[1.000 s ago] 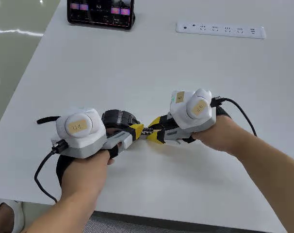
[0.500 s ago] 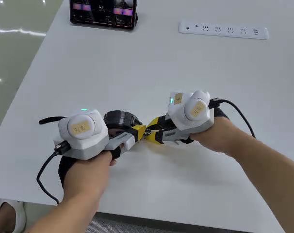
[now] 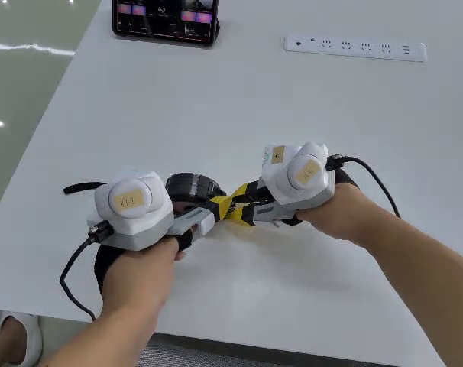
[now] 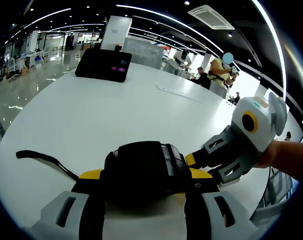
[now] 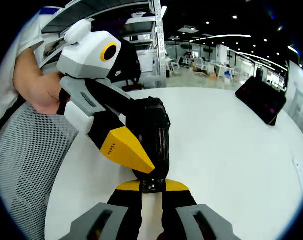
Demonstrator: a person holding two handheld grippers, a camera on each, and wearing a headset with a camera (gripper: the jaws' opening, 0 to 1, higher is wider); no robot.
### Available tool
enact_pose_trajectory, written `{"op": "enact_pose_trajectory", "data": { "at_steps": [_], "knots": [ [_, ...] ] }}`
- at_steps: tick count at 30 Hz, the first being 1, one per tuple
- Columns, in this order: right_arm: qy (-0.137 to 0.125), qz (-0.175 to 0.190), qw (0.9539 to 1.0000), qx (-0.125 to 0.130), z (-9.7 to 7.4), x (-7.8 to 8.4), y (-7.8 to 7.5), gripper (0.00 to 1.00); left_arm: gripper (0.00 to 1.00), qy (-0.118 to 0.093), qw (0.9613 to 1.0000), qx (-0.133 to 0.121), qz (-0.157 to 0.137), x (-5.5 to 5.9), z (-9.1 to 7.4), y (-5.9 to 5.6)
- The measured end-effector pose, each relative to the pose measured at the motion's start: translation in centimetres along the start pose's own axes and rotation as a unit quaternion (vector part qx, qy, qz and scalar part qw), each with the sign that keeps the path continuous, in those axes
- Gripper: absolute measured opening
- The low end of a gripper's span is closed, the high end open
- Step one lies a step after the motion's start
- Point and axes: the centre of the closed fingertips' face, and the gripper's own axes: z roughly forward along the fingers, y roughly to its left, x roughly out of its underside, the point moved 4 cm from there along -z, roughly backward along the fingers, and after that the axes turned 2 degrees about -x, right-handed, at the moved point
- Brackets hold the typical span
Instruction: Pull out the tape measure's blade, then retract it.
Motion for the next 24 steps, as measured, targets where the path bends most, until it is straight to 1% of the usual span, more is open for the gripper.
{"op": "enact_pose_trajectory", "data": {
  "at_steps": [18, 22, 23, 24],
  "knots": [
    [-0.002, 0.004, 1.0000, 0.004, 0.02, 0.07, 0.01, 0.12, 0.61, -0.003, 1.0000, -0.004, -0.001, -0.03, 0.02, -0.09],
    [-0.001, 0.014, 0.9999, 0.007, 0.02, 0.14, 0.06, 0.14, 0.62, -0.007, 1.0000, -0.003, 0.001, -0.05, -0.02, -0.12],
    [0.003, 0.017, 0.9998, 0.011, -0.07, 0.34, -0.06, 0.14, 0.62, -0.009, 1.0000, -0.001, -0.001, -0.04, -0.06, -0.11],
    [-0.001, 0.019, 0.9998, 0.012, -0.07, 0.30, -0.10, 0.16, 0.62, -0.010, 1.0000, -0.001, -0.001, -0.04, -0.07, -0.11]
  ]
}}
